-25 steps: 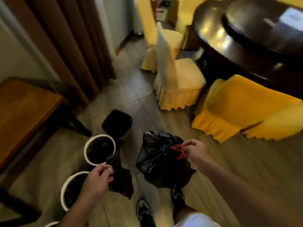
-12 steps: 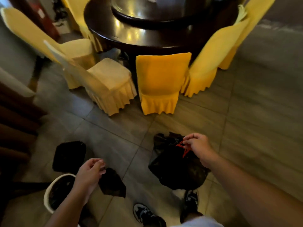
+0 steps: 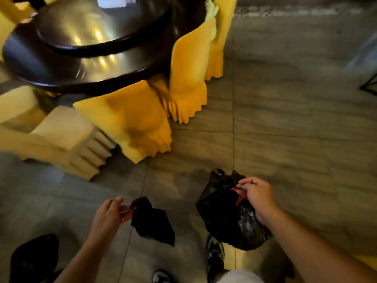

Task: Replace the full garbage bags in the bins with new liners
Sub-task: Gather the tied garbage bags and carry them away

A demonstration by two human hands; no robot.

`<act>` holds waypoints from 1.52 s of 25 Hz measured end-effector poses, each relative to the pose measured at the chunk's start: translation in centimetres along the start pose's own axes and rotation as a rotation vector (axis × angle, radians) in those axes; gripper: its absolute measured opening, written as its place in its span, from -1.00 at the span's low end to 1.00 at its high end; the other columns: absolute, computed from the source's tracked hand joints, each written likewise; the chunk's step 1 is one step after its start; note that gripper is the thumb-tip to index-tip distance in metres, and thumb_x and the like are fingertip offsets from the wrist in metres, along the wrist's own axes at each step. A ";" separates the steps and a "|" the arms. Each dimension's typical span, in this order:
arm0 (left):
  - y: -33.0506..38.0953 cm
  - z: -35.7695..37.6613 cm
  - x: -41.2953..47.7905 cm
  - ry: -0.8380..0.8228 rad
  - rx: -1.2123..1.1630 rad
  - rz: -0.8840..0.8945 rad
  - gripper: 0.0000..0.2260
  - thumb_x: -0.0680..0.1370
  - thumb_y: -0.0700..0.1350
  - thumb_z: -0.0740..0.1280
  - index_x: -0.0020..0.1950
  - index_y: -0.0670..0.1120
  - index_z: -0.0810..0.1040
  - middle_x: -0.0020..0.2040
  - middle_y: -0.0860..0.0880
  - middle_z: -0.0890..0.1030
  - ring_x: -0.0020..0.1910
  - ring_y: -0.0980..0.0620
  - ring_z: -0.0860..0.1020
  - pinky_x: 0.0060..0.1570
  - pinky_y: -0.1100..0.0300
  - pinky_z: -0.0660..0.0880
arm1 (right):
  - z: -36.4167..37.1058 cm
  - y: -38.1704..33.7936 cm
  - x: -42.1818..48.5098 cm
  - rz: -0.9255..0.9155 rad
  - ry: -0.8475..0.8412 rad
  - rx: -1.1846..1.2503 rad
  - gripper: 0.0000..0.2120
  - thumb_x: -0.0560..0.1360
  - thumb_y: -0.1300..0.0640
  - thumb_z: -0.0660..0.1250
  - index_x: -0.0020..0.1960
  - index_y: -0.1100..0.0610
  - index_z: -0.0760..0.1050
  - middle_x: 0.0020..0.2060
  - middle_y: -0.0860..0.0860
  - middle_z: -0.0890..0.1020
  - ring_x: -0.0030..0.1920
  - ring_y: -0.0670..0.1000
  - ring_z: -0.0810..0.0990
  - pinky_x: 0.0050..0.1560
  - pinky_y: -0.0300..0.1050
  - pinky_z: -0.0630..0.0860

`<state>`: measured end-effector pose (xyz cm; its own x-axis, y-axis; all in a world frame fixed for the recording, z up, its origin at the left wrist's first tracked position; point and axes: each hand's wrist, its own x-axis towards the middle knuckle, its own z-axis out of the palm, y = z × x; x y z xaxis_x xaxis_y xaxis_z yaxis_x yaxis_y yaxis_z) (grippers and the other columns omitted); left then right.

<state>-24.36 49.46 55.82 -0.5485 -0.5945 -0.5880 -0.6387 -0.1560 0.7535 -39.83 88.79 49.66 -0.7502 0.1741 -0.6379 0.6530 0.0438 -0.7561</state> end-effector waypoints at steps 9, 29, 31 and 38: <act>12.5 21.6 2.8 -0.264 0.077 0.164 -0.81 0.73 -0.03 0.24 0.16 -0.12 0.57 0.02 -0.26 0.68 -0.08 -0.18 0.69 -0.16 0.03 0.63 | -13.6 -4.4 8.1 0.045 0.216 0.091 -0.54 0.44 0.50 0.21 -0.23 0.04 0.72 -0.24 0.06 0.75 -0.17 0.01 0.77 -0.14 -0.13 0.70; 37.4 65.5 14.6 -0.686 0.247 0.145 -0.87 0.71 -0.12 0.29 0.00 -0.08 0.58 0.00 -0.14 0.63 -0.05 -0.16 0.61 0.17 -0.16 0.52 | -30.9 -26.2 31.8 0.050 0.698 0.365 -0.72 0.49 0.48 0.22 -0.11 0.24 0.67 -0.30 0.11 0.74 -0.30 0.05 0.75 -0.29 -0.12 0.67; 39.3 70.2 15.8 -0.686 0.257 0.163 -0.87 0.71 -0.14 0.28 0.00 -0.08 0.58 -0.02 -0.13 0.63 -0.09 -0.12 0.61 0.14 -0.16 0.51 | -32.5 -28.2 35.6 0.048 0.665 0.372 -0.71 0.50 0.47 0.24 -0.10 0.22 0.68 -0.27 0.10 0.75 -0.23 0.09 0.76 -0.19 -0.06 0.68; 45.8 84.9 20.8 -0.595 0.285 0.230 -0.90 0.69 -0.14 0.32 0.06 -0.11 0.62 0.00 -0.17 0.66 -0.08 -0.13 0.65 0.11 -0.18 0.56 | -37.8 -34.9 49.0 0.066 0.590 0.437 -0.66 0.48 0.45 0.31 -0.26 0.11 0.72 -0.24 0.14 0.76 -0.26 0.05 0.76 -0.25 -0.15 0.62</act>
<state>-110.79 96.90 53.10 -0.8369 -0.0415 -0.5457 -0.5433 0.1835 0.8192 -95.42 132.97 50.34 -0.4499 0.6681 -0.5926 0.5016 -0.3600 -0.7866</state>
